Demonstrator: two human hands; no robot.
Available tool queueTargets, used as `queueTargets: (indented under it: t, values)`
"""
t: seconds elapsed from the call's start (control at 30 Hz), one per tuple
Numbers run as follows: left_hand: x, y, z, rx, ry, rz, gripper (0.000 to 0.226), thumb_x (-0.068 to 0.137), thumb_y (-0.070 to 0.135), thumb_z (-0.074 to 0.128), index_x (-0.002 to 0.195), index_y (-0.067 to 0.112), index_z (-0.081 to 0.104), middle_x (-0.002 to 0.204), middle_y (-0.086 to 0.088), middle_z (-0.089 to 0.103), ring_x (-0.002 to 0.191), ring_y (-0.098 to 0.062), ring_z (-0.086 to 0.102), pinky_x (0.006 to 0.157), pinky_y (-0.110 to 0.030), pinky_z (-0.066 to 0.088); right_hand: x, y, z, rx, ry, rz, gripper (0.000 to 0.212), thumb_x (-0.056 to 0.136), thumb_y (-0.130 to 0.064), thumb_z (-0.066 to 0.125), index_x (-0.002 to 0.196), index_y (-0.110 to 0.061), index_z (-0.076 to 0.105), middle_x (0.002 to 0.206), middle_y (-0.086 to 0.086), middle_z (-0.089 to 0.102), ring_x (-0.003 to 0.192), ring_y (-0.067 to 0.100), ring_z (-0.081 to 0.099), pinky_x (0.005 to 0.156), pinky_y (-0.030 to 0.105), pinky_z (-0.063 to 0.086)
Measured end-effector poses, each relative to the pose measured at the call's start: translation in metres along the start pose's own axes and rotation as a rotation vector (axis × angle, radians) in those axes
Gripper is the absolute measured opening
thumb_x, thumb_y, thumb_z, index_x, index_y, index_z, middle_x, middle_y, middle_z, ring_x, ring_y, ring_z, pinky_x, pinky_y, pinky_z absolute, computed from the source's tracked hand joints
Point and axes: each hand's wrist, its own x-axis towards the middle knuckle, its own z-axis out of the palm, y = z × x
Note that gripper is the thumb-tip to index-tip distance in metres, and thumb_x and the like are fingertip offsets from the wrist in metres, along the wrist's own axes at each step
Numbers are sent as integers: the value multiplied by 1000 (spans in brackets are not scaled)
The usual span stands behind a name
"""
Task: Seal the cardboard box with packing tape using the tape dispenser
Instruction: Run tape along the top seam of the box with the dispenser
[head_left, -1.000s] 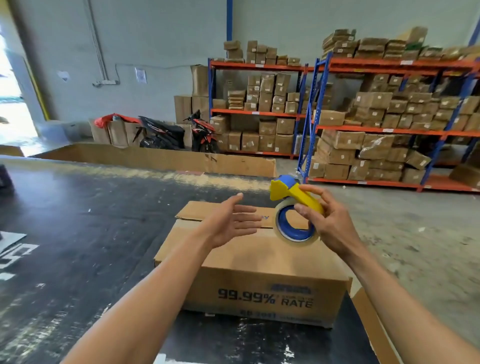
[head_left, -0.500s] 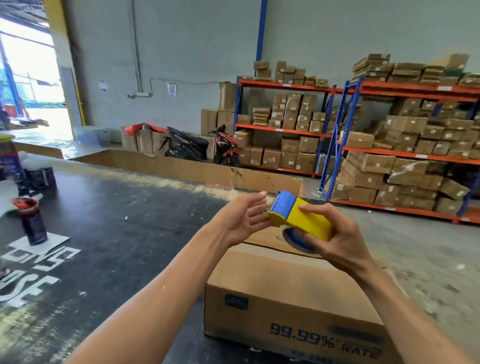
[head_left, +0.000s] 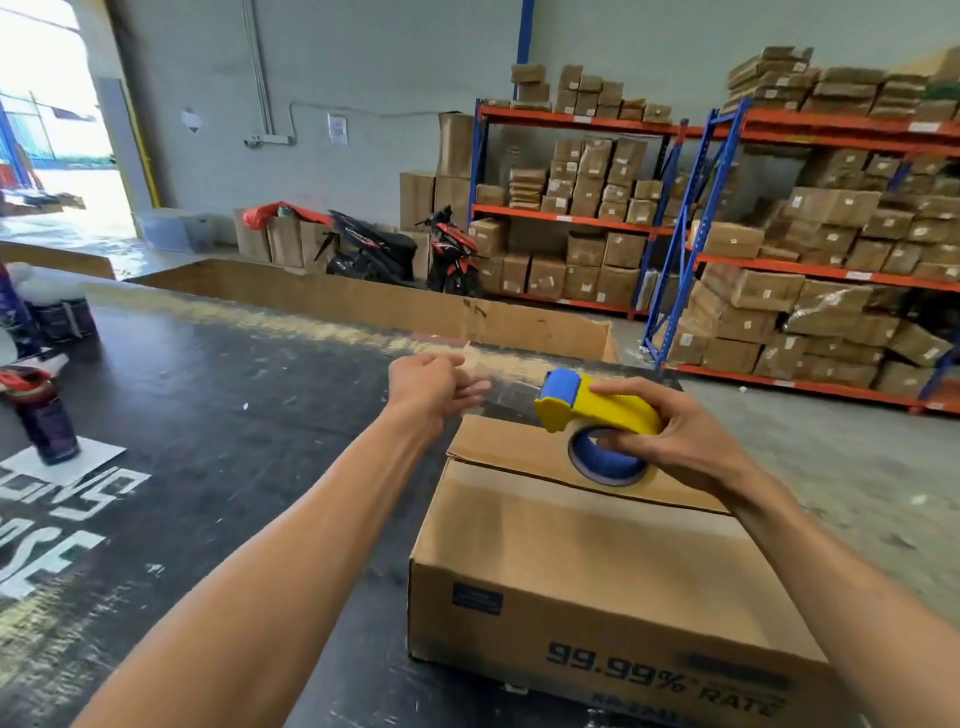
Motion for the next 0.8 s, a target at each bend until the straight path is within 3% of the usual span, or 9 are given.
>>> queueTargets:
  t: [0.1,0.17,0.3,0.47,0.63,0.8]
  values:
    - [13,-25,-16,126,49,-24,27,90,-15,56,108,4,62,91,-21,75,79,-28,77,77,-42,63,10,15,-8,-120,-78,18,51,75,-24,87,117,-46,67,120,-26,58,104,-12,54,77,12,47]
    - [20,-56,-21,198,122,-39,26,87,-7,63,109,7,65,88,-15,77,77,-22,77,82,-45,62,23,25,-1,-220,-175,25,48,72,-35,87,113,-52,67,118,-23,59,106,-5,55,83,23,47]
    - [26,-99,-29,263,280,-10,45,66,19,83,111,20,73,94,-2,78,94,-21,73,93,-45,57,47,36,17,-370,-357,3,47,68,-57,72,114,-59,62,113,-16,60,104,10,55,88,38,50]
    - [23,-105,-31,372,368,17,44,76,21,84,117,27,72,115,0,71,111,-23,63,101,-48,51,65,37,30,-471,-453,-75,38,79,-48,75,115,-53,64,102,-23,57,93,8,56,79,29,49]
    - [33,-120,-38,316,406,-67,50,69,15,82,118,22,71,109,-3,73,107,-24,67,99,-47,53,73,33,37,-566,-484,-148,38,81,-47,73,118,-49,66,88,-31,53,83,4,55,70,23,41]
    - [67,-146,-54,282,422,-105,50,57,19,79,106,18,72,101,-4,76,98,-25,72,95,-43,56,79,28,43,-614,-516,-177,38,80,-47,70,118,-49,66,92,-26,57,86,7,55,69,22,37]
